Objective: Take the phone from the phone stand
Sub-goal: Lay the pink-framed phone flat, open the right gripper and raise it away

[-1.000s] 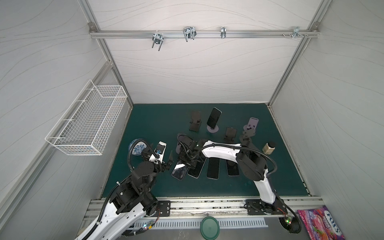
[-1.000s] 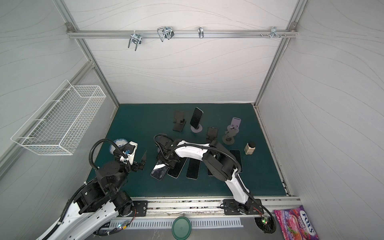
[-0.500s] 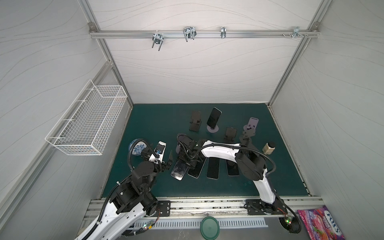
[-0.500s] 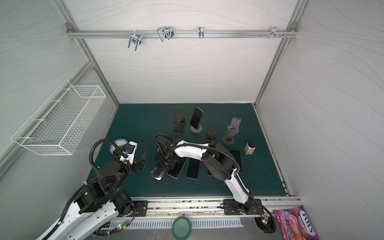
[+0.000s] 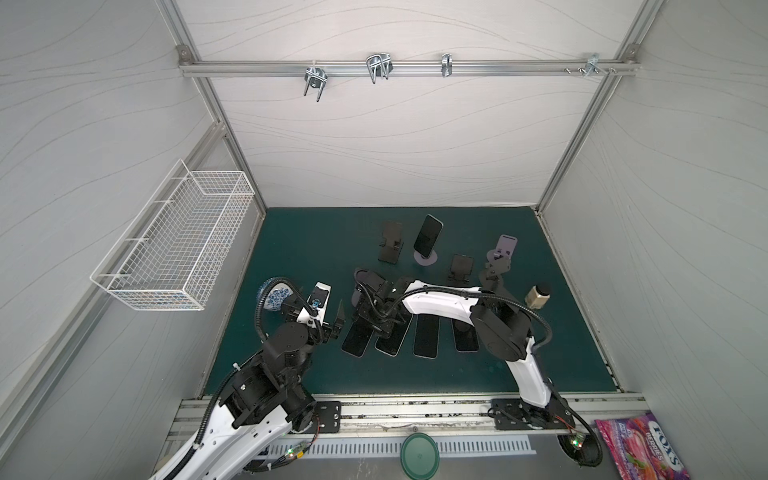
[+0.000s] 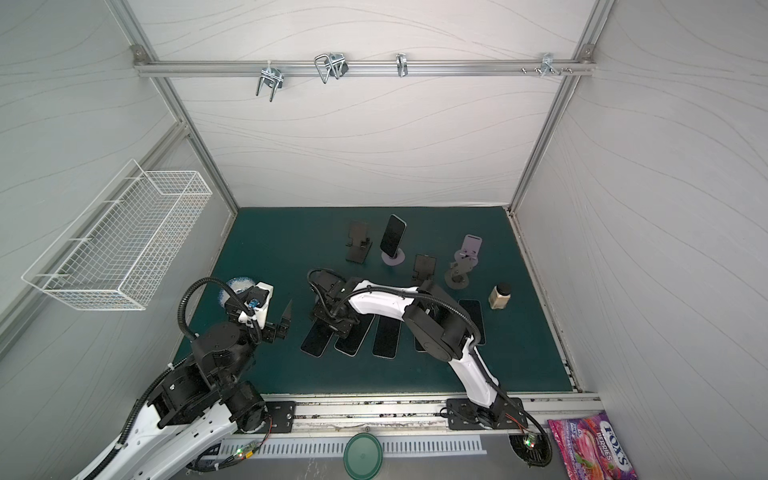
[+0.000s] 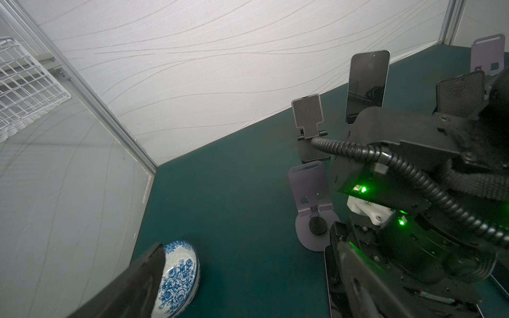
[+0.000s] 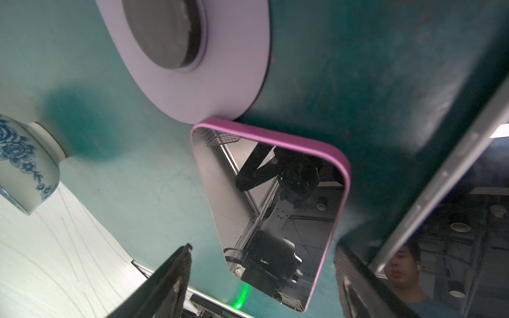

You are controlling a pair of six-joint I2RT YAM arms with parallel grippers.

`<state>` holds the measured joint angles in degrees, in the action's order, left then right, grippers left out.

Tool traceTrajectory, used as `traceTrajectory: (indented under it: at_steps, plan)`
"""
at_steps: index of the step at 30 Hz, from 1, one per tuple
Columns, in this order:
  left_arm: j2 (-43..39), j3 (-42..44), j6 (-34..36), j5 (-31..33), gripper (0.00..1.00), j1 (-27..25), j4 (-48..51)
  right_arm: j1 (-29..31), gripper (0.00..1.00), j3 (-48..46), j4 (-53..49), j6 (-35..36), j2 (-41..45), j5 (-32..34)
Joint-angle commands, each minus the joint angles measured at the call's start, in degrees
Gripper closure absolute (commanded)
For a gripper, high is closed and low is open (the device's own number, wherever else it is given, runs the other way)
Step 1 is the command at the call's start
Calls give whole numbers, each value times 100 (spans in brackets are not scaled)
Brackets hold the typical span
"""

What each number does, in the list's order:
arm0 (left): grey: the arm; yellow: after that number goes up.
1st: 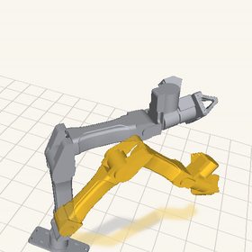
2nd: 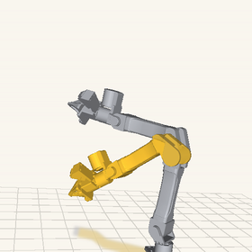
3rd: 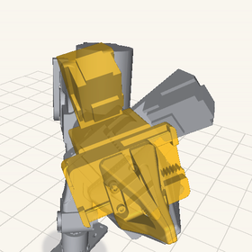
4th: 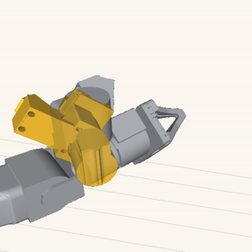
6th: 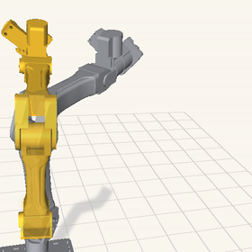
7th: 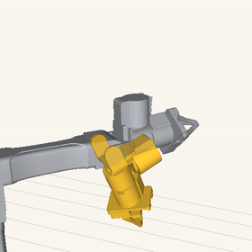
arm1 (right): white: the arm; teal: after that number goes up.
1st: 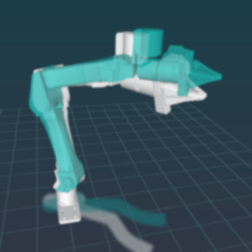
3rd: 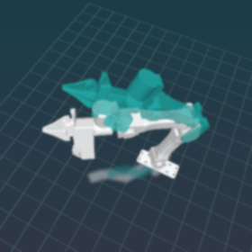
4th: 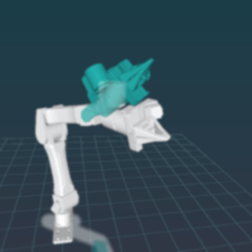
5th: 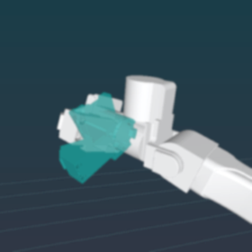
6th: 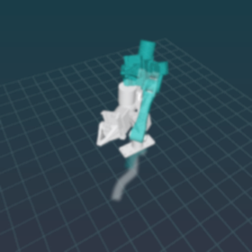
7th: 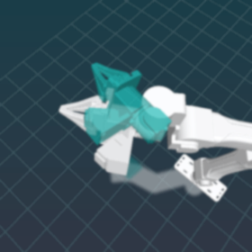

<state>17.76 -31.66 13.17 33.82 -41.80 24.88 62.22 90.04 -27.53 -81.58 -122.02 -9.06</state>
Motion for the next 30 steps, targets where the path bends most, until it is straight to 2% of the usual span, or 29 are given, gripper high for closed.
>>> traceTrajectory:
  at_steps: [1, 14, 23, 30]
  plan:
    - [-60, -33, 10, 112, 1, -21, -250, -25, 16, 44, -279, -196, -14, 110]
    - [-117, -33, 45, 396, 1, -21, -229, -47, 17, 181, -93, 116, 638, 252]
    - [-88, -4, 32, 345, 1, -25, -247, -85, 18, -268, 327, 0, 1034, 243]
    - [14, -68, 54, 415, 1, -23, -158, -114, 20, -313, 329, 496, 1407, 353]
